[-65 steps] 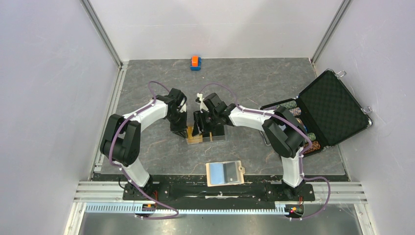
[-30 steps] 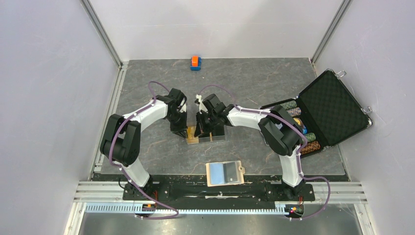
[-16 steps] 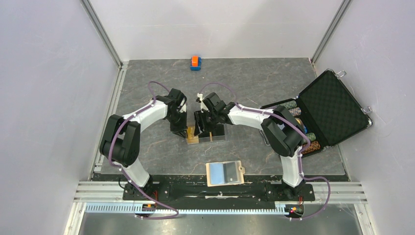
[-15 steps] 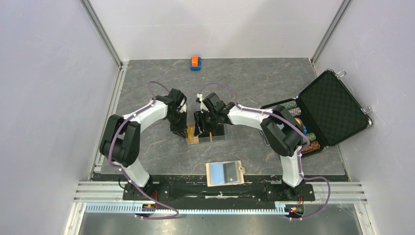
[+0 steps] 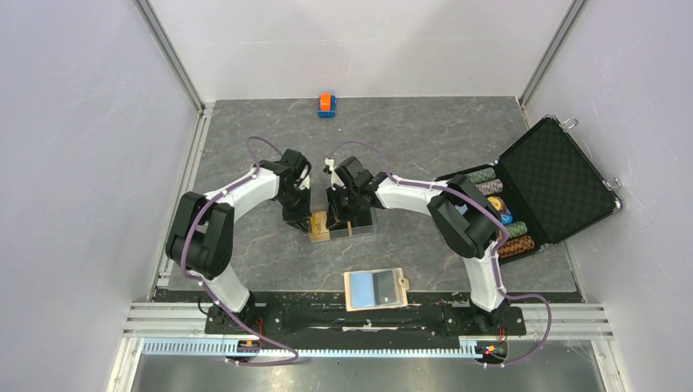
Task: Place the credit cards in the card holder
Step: Pick up the credit card from the storage box.
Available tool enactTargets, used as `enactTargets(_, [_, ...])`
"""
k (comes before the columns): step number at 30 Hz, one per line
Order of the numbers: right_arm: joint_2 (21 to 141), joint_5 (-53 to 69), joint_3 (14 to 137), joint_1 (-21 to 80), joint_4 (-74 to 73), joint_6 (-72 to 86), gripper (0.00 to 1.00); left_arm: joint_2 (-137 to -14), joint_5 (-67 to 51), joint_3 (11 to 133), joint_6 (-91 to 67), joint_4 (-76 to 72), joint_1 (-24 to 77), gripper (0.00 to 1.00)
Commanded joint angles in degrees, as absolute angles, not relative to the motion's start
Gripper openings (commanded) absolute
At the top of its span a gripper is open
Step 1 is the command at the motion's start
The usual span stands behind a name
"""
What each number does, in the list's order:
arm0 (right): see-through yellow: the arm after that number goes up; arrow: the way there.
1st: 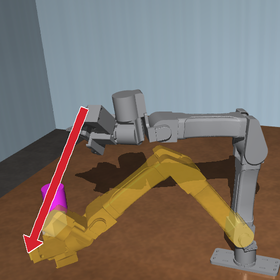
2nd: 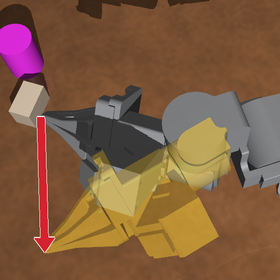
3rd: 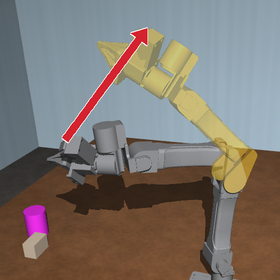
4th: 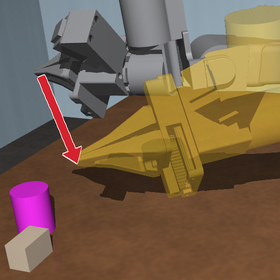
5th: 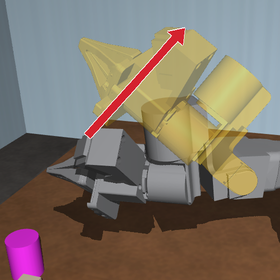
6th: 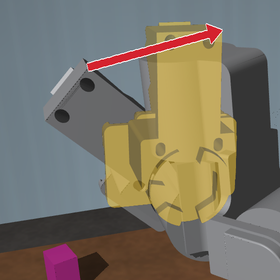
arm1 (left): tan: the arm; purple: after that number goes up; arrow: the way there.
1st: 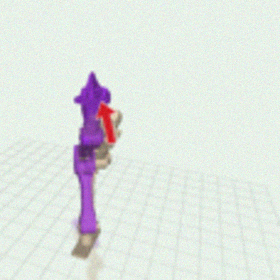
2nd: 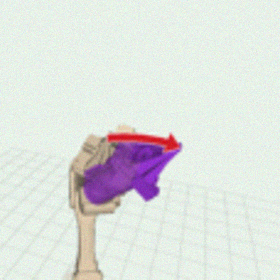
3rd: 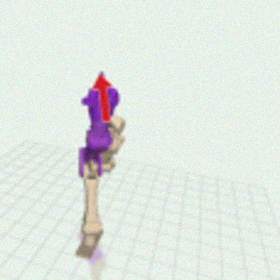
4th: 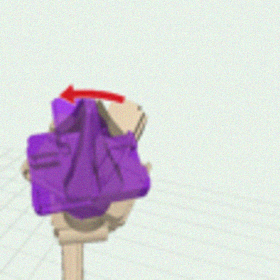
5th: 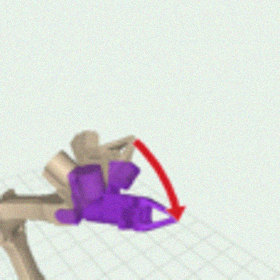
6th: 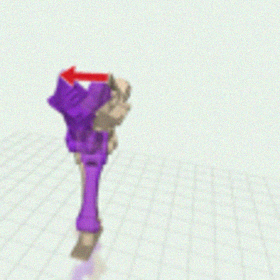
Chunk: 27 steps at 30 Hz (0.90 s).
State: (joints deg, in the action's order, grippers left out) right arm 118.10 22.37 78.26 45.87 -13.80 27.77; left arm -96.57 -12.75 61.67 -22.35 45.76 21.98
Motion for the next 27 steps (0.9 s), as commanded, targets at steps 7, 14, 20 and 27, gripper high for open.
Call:
enactTargets(7, [114.8, 20.6, 82.8, 47.5, -16.6, 25.4, 0.00, -95.5, -13.5, 60.8, -18.0, 45.0, 22.7, 0.15])
enactTargets(14, [113.4, 19.1, 84.0, 47.5, -18.9, 24.8, 0.00, -94.5, -13.4, 60.2, -17.8, 45.0, 22.7, 0.15])
enactTargets(20, [112.8, 21.8, 83.6, 47.7, -16.5, 26.8, 0.03, -93.7, -13.7, 59.6, -17.8, 45.0, 22.7, 0.15])
enactTargets(27, [114.4, 25.4, 80.8, 48.0, -10.2, 30.8, 0.21, -93.5, -14.0, 59.4, -17.7, 45.0, 22.8, 0.15])
